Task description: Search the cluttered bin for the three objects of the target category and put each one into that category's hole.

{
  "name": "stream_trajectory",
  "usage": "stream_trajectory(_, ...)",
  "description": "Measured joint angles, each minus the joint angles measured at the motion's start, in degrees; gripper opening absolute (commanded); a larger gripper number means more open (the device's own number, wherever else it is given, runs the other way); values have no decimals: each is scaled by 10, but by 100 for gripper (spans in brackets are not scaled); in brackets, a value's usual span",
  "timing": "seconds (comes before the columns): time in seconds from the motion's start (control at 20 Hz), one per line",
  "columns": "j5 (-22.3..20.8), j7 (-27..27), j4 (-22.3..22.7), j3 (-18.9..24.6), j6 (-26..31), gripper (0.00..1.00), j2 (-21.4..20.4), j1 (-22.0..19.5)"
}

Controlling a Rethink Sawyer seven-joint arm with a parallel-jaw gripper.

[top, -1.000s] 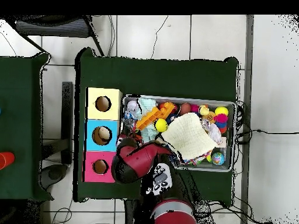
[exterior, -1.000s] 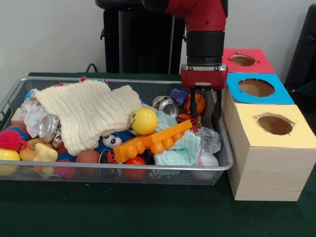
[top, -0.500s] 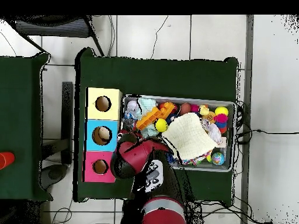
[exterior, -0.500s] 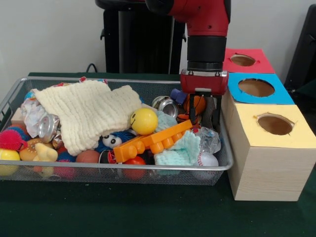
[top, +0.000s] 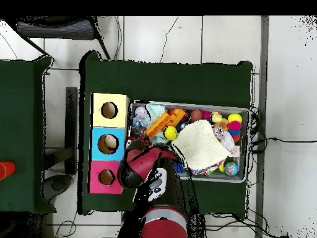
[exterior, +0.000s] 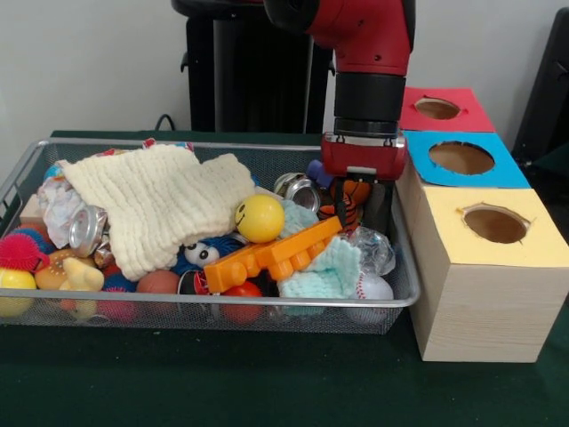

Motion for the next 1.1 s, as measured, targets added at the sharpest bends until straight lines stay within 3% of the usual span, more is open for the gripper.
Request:
stream_trajectory(0.7,0,0,0,-10,-17,100,28,2)
stream_trajectory(1.1,0,0,10,0,-15,100,-4,-21)
